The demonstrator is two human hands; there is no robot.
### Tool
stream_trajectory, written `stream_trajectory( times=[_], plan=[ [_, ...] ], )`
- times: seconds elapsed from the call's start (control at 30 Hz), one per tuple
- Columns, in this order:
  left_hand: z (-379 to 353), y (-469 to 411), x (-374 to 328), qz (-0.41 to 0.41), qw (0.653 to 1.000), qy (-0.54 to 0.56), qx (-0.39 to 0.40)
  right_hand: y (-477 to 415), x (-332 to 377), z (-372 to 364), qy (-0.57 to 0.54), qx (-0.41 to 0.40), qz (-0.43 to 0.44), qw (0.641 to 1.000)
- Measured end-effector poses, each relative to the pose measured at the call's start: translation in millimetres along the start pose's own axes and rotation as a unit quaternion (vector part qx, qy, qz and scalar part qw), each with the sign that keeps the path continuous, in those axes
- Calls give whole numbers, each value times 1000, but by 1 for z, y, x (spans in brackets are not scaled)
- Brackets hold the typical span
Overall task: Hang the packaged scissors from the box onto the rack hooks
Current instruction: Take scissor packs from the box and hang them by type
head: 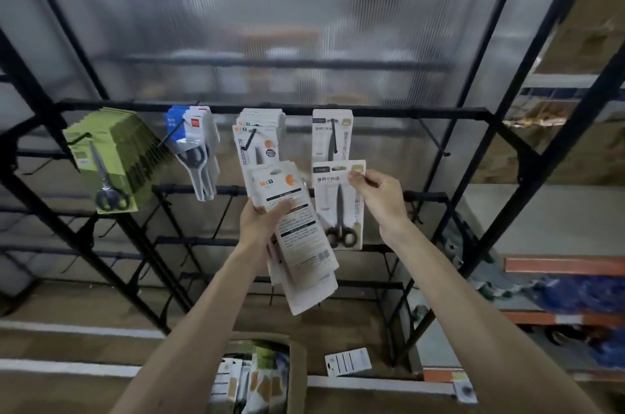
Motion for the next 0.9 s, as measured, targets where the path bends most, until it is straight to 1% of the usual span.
stream_trajectory(
  times=[0.27, 0.4, 0.63, 0.9],
  plan=[
    [19, 8, -5, -13, 1000, -2, -4, -4, 9, -3, -15, 14, 22, 1000],
    [23, 14, -4, -16, 1000, 18, -16, -11, 16, -7, -20, -10, 28, 999],
    [33, 21, -12, -16, 998, 35, -55, -26, 25, -16, 14, -35, 48, 998],
    [47, 23, -20, -22, 995, 42, -88, -29, 11, -15, 9, -47, 28, 998]
  ],
)
Point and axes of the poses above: each hand's wrist, its own y-axis away from the middle knuckle, its own z-axis out of the back of the hand, x = y × z, the point moved 8 cm from there along -y, towards the middle knuckle, and after that the axes turned 12 degrees about y, right-handed, at the moved point
